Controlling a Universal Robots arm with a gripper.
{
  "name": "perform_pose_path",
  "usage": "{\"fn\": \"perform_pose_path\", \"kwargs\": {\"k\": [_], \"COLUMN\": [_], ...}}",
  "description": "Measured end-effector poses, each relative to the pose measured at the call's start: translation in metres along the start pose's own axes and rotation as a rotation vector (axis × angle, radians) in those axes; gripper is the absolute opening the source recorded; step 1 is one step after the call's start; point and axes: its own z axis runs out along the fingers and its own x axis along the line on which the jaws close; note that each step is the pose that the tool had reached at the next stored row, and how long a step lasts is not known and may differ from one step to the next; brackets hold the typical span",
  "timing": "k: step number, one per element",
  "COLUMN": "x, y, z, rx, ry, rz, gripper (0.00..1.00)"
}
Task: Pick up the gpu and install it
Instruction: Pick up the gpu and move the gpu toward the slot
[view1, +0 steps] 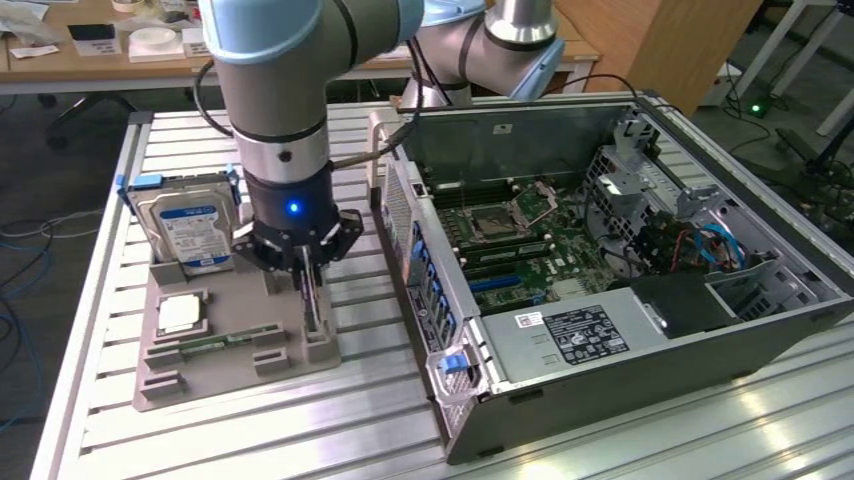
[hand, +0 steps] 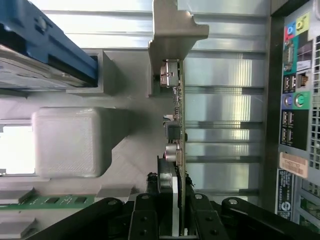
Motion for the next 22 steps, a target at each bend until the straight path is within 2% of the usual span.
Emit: {"fn": "perform_pose_path", "kwargs": {"k": [22], "x": [-0.002], "y": [0.0016], "z": [-0.1001], "rx": [0.0], "ry": [0.0], "rz": [0.0], "gripper": [0.28]}}
